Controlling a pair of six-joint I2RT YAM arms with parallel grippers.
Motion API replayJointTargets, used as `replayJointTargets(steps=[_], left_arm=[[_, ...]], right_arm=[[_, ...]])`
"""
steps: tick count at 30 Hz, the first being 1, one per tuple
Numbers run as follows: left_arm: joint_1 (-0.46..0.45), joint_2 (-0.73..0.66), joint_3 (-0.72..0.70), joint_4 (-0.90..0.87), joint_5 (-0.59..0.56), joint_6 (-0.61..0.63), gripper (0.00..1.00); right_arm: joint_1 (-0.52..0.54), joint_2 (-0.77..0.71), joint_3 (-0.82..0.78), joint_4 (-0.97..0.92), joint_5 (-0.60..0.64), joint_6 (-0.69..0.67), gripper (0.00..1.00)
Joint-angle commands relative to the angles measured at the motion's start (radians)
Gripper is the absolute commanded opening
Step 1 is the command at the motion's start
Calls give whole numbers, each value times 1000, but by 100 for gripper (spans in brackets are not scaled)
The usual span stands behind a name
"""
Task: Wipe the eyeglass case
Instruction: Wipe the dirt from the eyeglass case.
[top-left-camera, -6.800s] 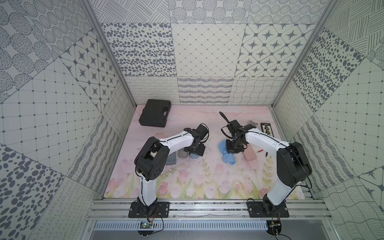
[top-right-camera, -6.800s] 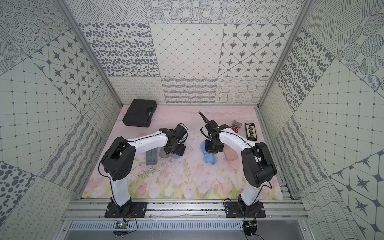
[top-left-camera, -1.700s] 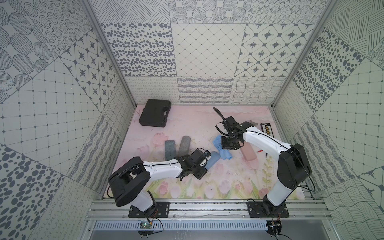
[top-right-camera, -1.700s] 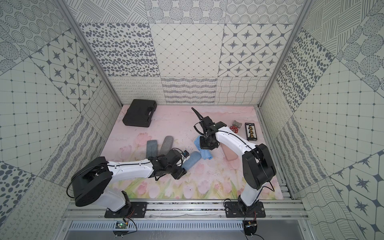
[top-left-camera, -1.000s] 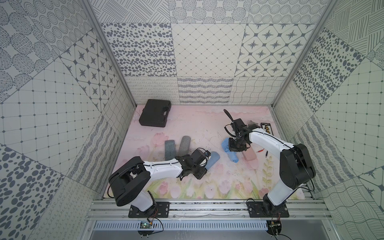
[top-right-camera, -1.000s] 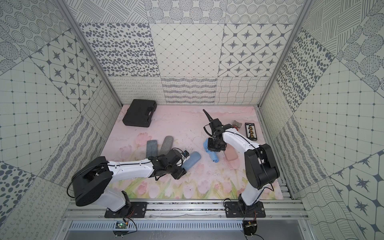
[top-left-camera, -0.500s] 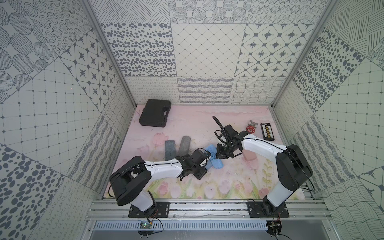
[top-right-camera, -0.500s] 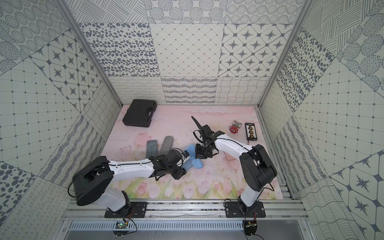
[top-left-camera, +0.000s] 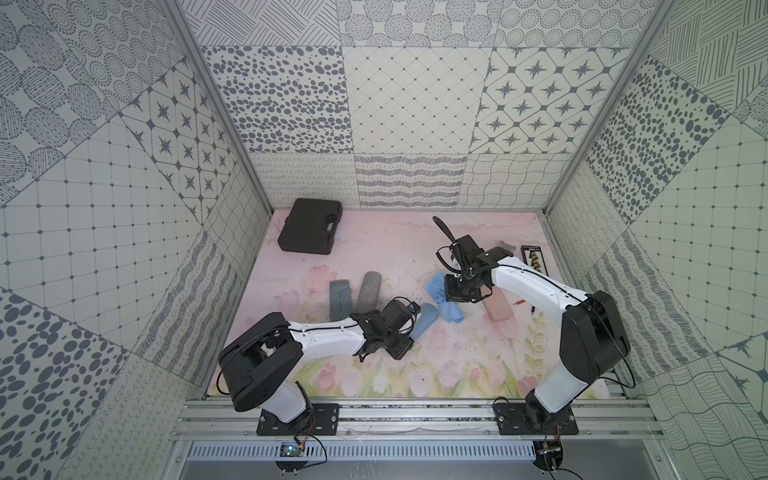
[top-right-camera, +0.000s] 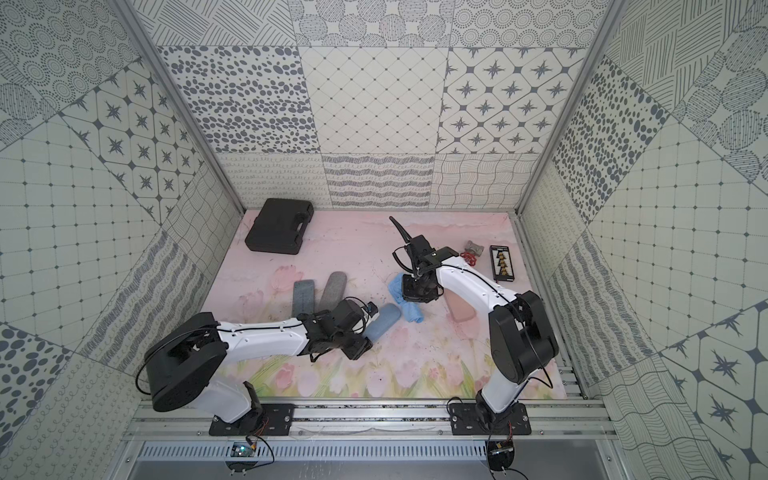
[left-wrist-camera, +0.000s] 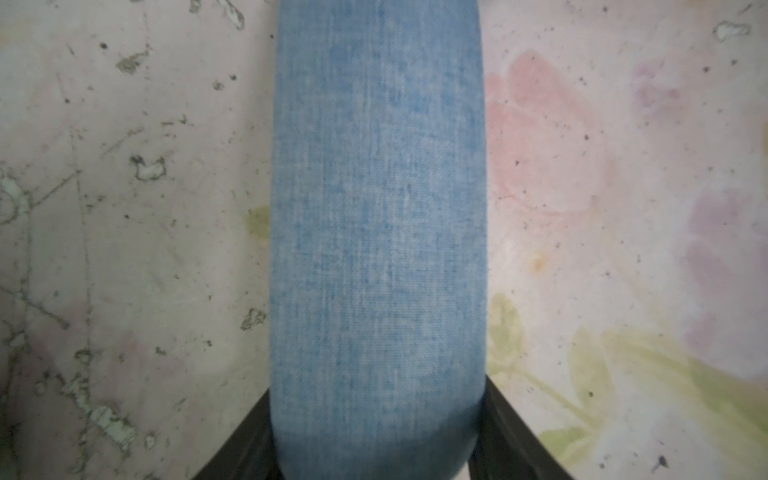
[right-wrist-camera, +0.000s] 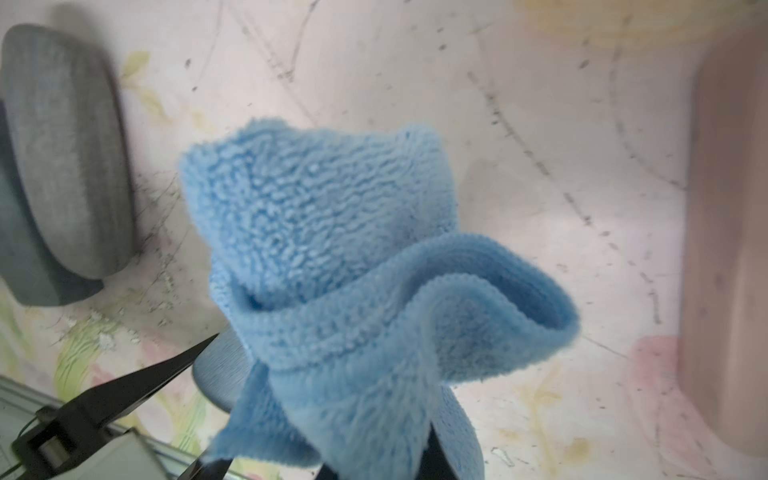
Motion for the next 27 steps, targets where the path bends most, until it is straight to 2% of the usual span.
replayJointTargets(steps=[1,4,7,9,11,14,15,17,20,23,26,27], left_arm=[[-1,-14,-20,12,19,-28,19],[-1,-17,-29,16,25,-31,19],[-1,-20,-28,6,22,-26,19],[-1,-21,-31,8,19,-23,19],[-1,-20,-30,11,16,-20,19],[-1,-13,-27,14,10,-16,19],[0,-11,-24,15,8,-14,19],[-1,-10,-20,13,9,-11,19],[-1,-14,-20,10,1,-6,19],[-1,-29,-29,8,-11,-7,19],[-2,-47,-45,20,-18,-12,19],[-1,-50,-50,25,-19,-15,19]], right_arm=[[55,-17,-54,138,-184,143,0],[61,6,-157,332,-340,276,0],[25,31,-207,341,-334,248,0],[-44,45,-229,290,-294,183,0],[-114,51,-218,208,-194,100,0],[-133,46,-100,25,86,-36,0],[-128,36,-61,-11,140,-61,0],[-115,10,-12,-39,166,-81,0],[-65,-15,28,-49,78,-67,0],[10,-22,9,-2,-74,17,0],[64,-17,-91,194,-306,184,0],[63,-12,-158,327,-409,270,0]])
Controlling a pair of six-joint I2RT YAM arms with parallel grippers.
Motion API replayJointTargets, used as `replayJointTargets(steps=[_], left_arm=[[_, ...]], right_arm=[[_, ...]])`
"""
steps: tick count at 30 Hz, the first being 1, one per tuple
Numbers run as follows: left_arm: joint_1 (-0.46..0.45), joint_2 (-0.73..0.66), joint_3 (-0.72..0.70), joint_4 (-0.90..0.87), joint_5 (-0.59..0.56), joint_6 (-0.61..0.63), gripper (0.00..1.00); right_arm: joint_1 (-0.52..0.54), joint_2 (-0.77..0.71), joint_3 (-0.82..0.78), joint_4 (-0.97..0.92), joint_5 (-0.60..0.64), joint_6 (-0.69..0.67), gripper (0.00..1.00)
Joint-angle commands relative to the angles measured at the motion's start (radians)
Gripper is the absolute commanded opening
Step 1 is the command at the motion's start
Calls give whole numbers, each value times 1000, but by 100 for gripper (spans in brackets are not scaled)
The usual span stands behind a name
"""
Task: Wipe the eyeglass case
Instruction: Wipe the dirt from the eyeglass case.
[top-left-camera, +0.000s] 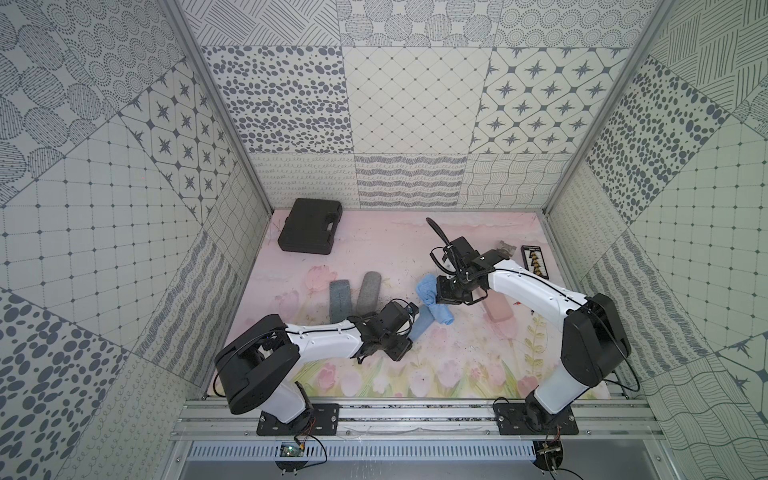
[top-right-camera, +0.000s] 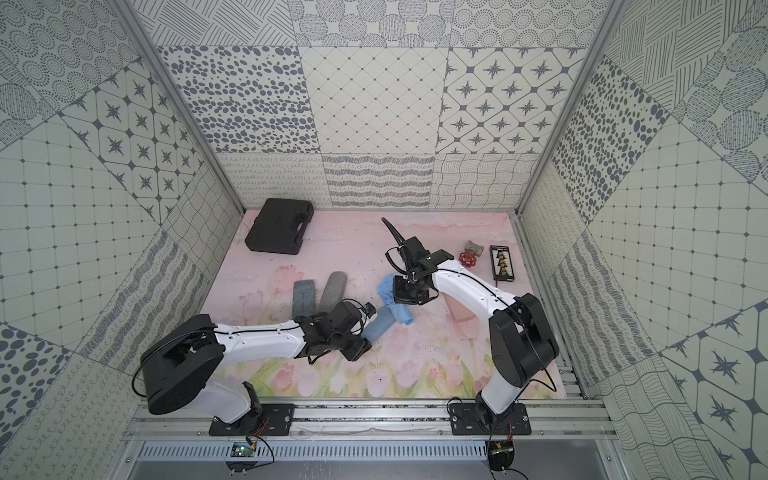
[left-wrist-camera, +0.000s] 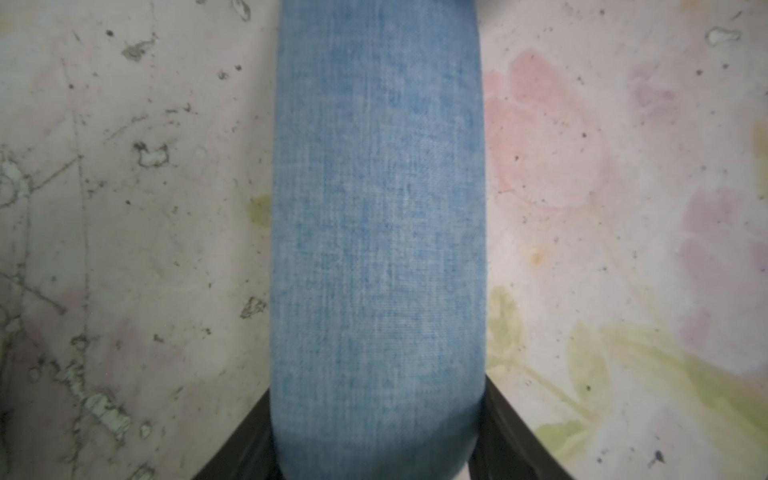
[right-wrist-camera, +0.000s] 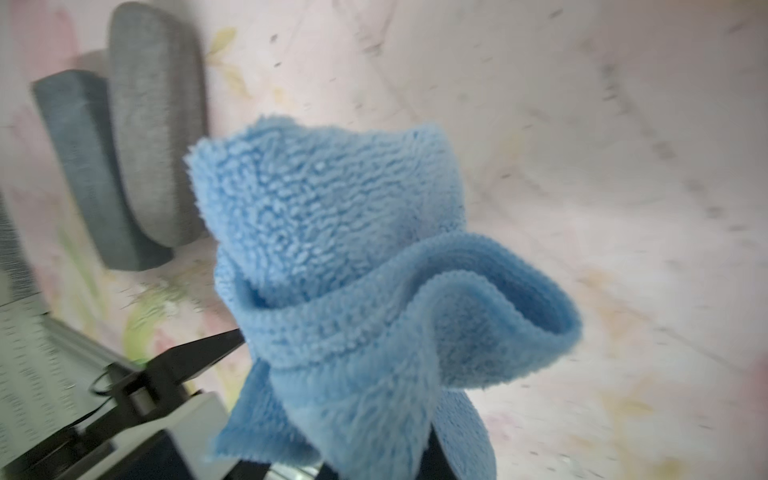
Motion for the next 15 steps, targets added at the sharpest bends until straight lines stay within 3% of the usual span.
replayJointTargets(steps=[1,3,5,7,9,11,15], left_arm=[[1,-25,-19,4,-19,-5,19],[-3,-26,-24,7,-22,-10,19],[-7,-24,-29,10,-28,-20,18],[-11,-30,-38,19,-34,-25,17],[-12,-39,-45,22,-39,-23,17],[-12,-43,-50,24,-41,-15,17],[-12,-39,-46,16,-36,-10,17]], right_arm=[[-4,7,-173,343,-328,265,0],[-64,44,-279,510,-406,361,0],[-139,81,-283,417,-366,268,0],[-170,103,-170,114,-131,50,0],[-140,114,-33,-136,248,-112,0],[-116,91,32,-215,400,-183,0],[-93,2,74,-194,278,-193,0]])
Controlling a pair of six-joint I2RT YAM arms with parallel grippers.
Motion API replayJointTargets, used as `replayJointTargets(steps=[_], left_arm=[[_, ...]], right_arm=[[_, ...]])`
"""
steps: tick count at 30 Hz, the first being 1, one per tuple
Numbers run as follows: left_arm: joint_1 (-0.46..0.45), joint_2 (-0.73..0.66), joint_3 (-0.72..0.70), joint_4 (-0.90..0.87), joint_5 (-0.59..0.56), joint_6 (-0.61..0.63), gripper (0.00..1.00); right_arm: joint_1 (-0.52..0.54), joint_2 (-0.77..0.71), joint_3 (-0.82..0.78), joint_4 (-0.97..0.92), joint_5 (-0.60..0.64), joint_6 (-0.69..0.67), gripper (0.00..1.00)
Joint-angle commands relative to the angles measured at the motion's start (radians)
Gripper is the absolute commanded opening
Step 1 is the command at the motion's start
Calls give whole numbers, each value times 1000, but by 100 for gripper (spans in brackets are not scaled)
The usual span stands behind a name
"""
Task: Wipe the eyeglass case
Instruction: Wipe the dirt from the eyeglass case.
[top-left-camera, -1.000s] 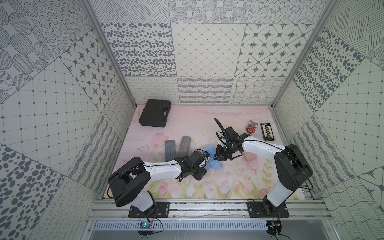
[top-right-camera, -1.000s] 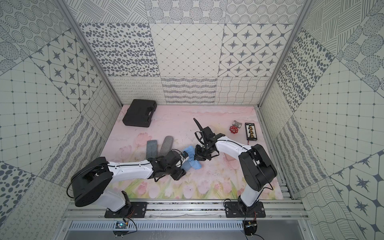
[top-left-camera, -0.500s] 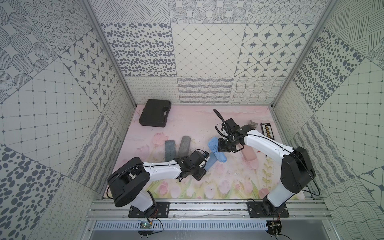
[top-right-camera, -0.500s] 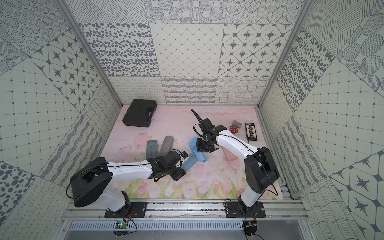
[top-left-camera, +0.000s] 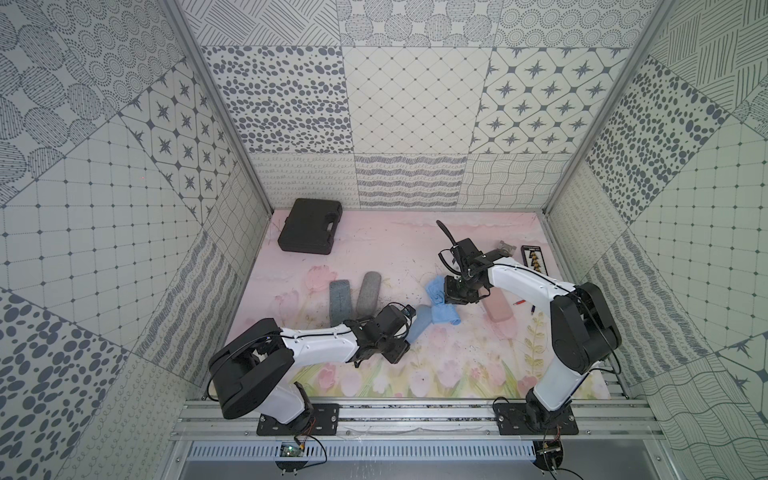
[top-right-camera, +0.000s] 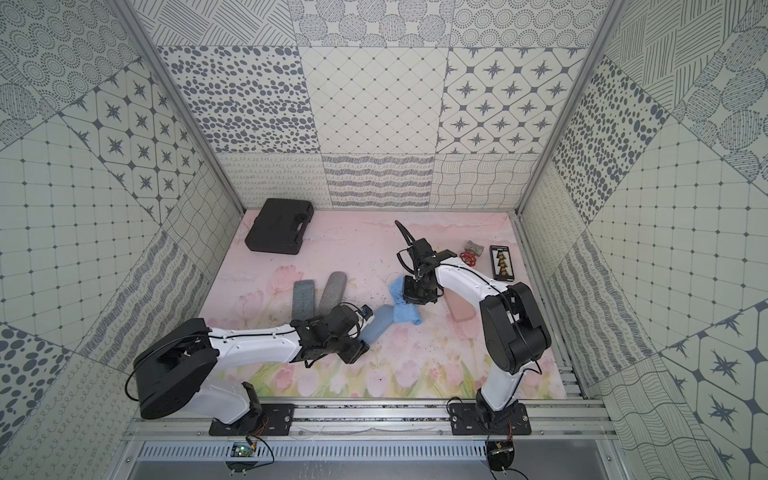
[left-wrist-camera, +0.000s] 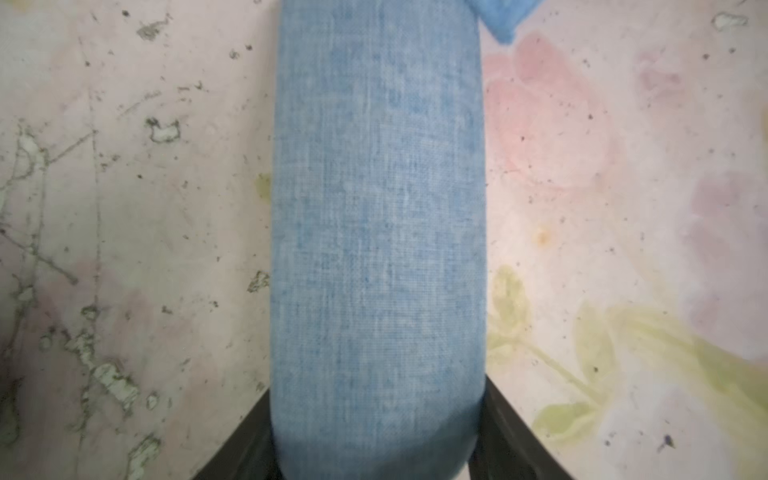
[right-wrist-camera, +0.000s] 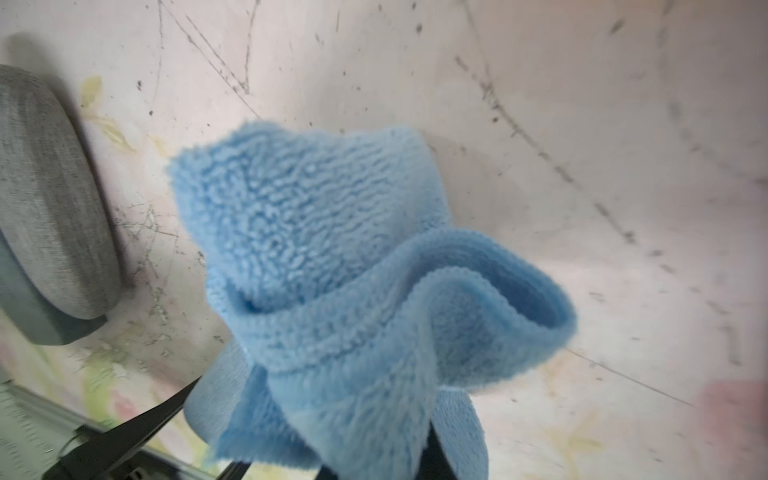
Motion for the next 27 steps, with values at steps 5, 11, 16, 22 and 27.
replayJointTargets(steps=[5,11,16,22,27], left_arm=[[-3,-27,-4,-7,-22,-3,17],[-12,-39,-18,18,-37,-14,16],[-21,-38,-25,29,-45,-18,15],[-55,-22,-4,8,-82,-3,13],[-79,-10,38,-48,-149,-9,13]], right_arm=[[135,-59,29,3,-184,71,0],[166,-2,-152,372,-491,337,0],[7,62,-106,102,-259,92,0],[41,56,154,-129,128,-120,0],[179,111,272,-80,15,-128,0]])
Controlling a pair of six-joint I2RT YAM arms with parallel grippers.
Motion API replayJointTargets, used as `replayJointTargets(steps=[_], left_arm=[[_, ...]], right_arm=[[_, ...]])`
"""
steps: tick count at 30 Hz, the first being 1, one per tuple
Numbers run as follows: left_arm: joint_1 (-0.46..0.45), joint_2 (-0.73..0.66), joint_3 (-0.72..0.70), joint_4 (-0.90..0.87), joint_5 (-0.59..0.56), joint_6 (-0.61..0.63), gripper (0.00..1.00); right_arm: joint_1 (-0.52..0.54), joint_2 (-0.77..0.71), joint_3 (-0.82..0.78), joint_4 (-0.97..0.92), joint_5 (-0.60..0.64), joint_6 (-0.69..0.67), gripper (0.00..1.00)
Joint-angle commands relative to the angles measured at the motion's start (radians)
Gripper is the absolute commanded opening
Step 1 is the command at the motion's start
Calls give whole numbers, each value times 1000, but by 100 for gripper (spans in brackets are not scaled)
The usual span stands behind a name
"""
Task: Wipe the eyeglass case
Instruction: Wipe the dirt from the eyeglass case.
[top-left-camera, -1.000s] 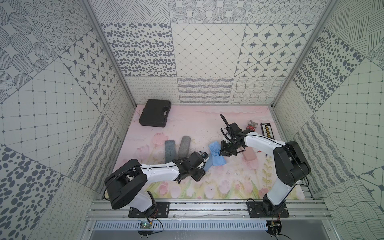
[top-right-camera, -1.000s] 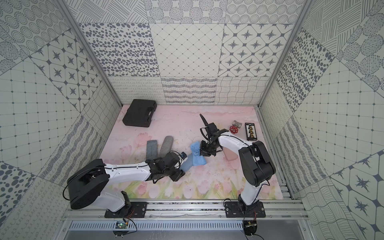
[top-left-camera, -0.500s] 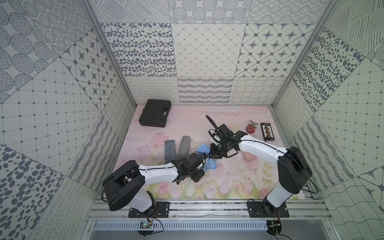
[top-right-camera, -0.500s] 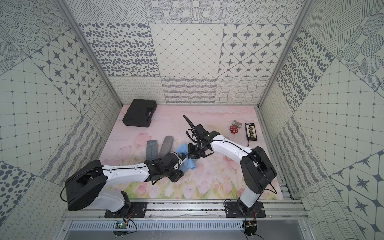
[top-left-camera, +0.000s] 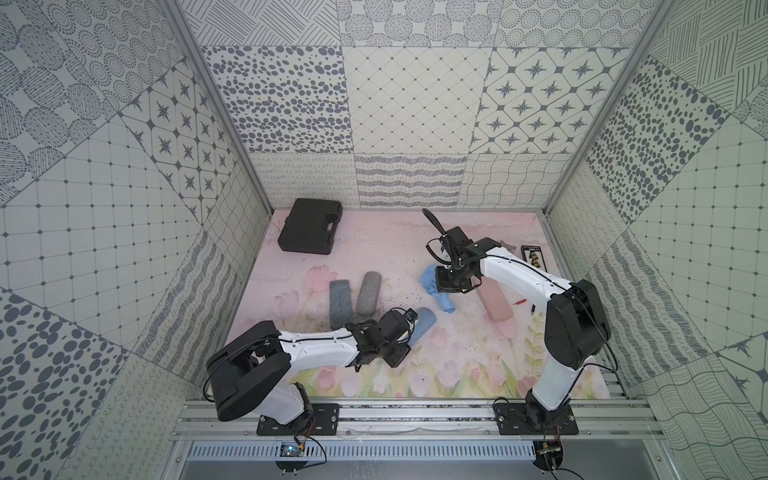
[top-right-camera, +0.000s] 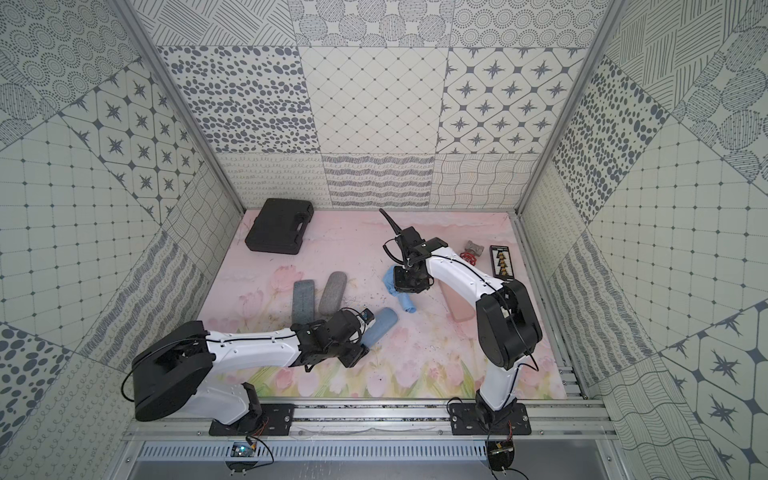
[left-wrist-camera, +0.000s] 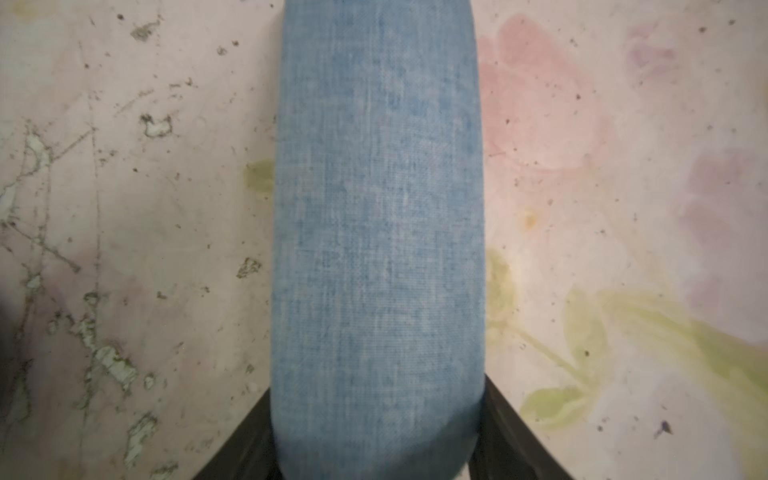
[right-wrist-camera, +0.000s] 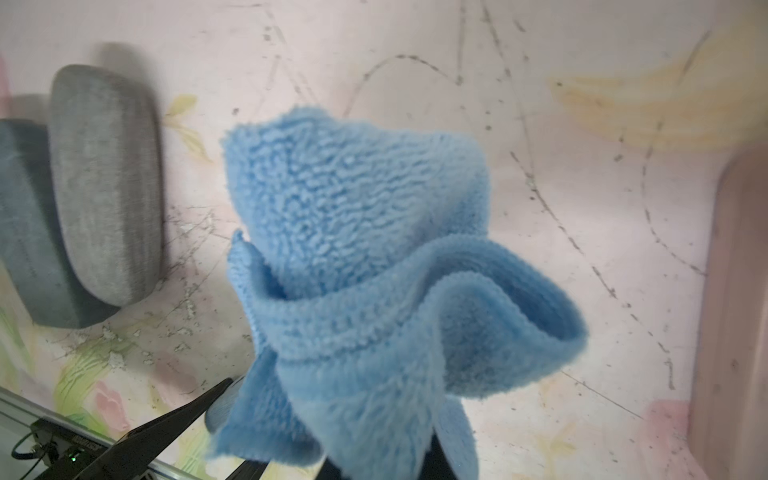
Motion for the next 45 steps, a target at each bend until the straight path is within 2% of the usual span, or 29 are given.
replayJointTargets(steps=[1,4,6,9,12,14,17,20,25,28,31,35,37,39,41,45], left_arm=[[-27,0,32,-29,-98,-6,13],[-44,-14,24,-24,-129,-23,13],[-51,-17,20,-32,-139,-29,12],[-53,-18,19,-38,-148,-32,12],[-53,-17,17,-37,-153,-34,11],[-53,-13,17,-41,-151,-32,10],[-53,-6,17,-40,-141,-35,10],[-53,2,20,-39,-118,-33,10],[-54,1,16,-40,-110,-38,10],[-54,-4,7,-35,-109,-50,10],[-53,-4,-1,-29,-103,-57,10],[-54,-4,-4,-26,-101,-51,10],[-53,-6,-2,-31,-104,-45,10],[-53,-8,-5,-33,-104,-43,10],[-53,-8,-7,-28,-104,-46,10],[-53,11,-4,-12,-84,-47,10]], right_arm=[[86,54,68,14,-52,-40,0],[108,113,74,107,-234,43,0],[110,126,12,192,-332,92,0],[86,126,-98,221,-346,82,0],[-10,115,-222,205,-292,50,0],[-78,88,-261,172,-197,19,0],[-126,51,-210,78,21,-44,0],[-97,27,-98,17,81,-71,0],[47,42,27,-14,-43,-39,0],[105,50,-33,85,-245,56,0],[92,58,-152,205,-356,132,0],[-26,109,-259,219,-432,98,0],[-94,125,-250,100,-294,9,0],[-127,127,-201,-22,-21,-91,0],[-128,126,-140,-84,134,-150,0],[-118,112,-25,-69,147,-204,0]])
